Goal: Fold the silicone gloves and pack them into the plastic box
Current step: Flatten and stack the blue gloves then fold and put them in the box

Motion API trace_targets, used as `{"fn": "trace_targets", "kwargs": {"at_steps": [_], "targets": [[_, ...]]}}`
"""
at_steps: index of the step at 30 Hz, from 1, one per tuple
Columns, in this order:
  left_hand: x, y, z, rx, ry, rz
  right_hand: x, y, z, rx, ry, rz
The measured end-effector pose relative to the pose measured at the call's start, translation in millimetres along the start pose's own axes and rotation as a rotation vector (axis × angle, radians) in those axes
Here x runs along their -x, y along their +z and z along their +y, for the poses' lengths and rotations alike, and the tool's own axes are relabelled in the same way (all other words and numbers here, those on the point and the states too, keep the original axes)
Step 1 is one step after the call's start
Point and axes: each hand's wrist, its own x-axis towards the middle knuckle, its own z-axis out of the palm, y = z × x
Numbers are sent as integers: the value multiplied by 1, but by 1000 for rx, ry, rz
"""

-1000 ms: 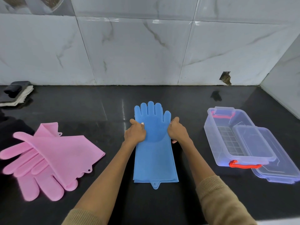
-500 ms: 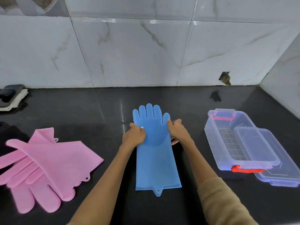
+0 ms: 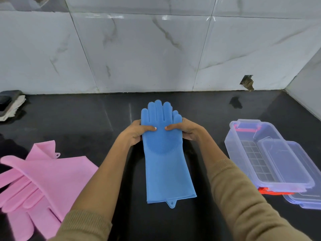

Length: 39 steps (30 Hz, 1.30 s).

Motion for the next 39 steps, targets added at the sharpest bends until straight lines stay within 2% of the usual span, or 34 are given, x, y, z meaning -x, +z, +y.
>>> {"fn": "trace_targets", "kwargs": {"at_steps": [5,8,10,12,14,16,18,19,20,23,26,29,35,39], "targets": [[4,-9,2,29,66,-41,-1,2,-3,-31,-68,0],[8,-8,-4,-61,138,46,-1,3,0,21,-99,53],[9,-7,-10,-173,177,202,3,5,-2,175,-99,164],[18,-8,-14,-304,185,349,16,7,-4,465,-119,336],[40,-10,-20,-480,219,425,39,7,0,692,-248,501],[69,-9,-35,-569,236,406,69,5,12,777,-346,431],[98,0,-56,-569,143,337,99,10,34,842,-220,240],[110,6,-65,-567,71,307,113,15,46,859,-131,201],[119,12,-72,-586,2,288,124,20,58,856,-68,232],[134,28,-85,-726,-92,297,145,35,80,776,11,436],[136,33,-93,-818,-2,415,152,46,84,760,30,526],[138,36,-98,-796,80,523,152,50,86,734,38,561],[141,42,-106,-789,134,559,159,52,98,704,-13,603],[145,50,-108,-927,123,534,162,59,99,764,25,638]]}}
